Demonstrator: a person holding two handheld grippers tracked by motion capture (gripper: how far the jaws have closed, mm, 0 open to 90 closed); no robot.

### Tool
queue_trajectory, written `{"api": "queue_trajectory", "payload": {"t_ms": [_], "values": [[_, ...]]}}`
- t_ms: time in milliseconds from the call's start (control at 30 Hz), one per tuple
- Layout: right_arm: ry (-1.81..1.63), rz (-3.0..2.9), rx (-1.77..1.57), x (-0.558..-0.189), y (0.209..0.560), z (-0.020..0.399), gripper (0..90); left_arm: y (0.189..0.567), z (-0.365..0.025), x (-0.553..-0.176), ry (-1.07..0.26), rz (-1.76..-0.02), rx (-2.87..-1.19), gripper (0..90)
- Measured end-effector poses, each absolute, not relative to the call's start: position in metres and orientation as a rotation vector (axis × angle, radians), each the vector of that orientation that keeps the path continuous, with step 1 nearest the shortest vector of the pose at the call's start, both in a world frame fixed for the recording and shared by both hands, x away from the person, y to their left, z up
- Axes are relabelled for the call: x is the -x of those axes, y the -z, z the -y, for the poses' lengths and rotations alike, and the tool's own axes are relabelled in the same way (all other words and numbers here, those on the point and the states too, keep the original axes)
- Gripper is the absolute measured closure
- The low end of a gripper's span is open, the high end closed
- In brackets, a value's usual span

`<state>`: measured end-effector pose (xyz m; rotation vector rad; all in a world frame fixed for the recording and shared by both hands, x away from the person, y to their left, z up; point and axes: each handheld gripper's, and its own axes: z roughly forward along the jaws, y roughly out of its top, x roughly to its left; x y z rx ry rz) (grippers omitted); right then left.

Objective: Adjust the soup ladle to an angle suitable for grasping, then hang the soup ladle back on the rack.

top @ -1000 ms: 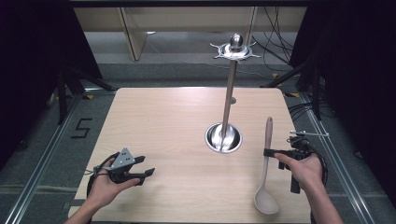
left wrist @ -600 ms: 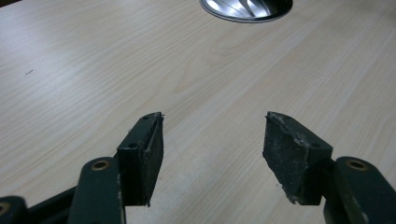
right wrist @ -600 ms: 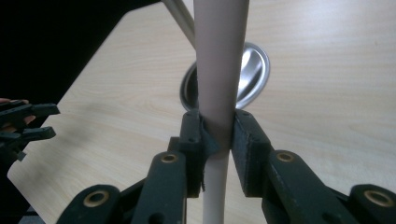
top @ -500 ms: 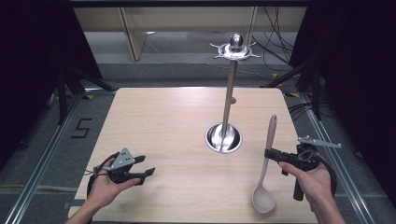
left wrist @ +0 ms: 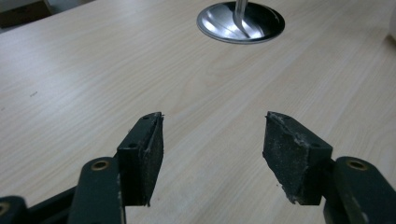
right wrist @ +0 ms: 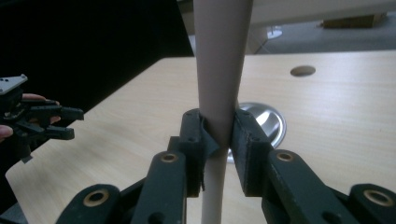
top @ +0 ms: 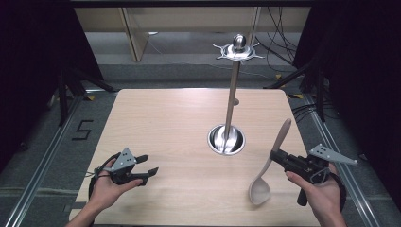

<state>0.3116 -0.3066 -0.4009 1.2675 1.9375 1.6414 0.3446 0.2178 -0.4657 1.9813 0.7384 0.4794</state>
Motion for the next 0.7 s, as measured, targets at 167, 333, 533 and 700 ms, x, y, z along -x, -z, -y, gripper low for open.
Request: {"api": "queue_trajectory", "payload": {"t_ms": [167,333,533,700], "values": [[-1.661,-1.915,-1.244,-0.317,0.395,0.31,75.6,0.457,-0.212,-0.351,-0.541,-0.725,-1.916,38.1],[-1.655,-1.879,-1.219,-0.32,0.39,0.31,75.6,0.453,-0.209,-0.359,-0.555,-0.721,-1.901,38.0],[-1.63,-1.891,-1.176,-0.321,0.385,0.305,75.6,0.448,-0.209,-0.356,-0.541,-0.721,-1.879,37.5],[-1.569,-1.91,-1.174,-0.32,0.382,0.295,75.6,0.44,-0.209,-0.355,-0.516,-0.736,-1.836,37.5]]}}
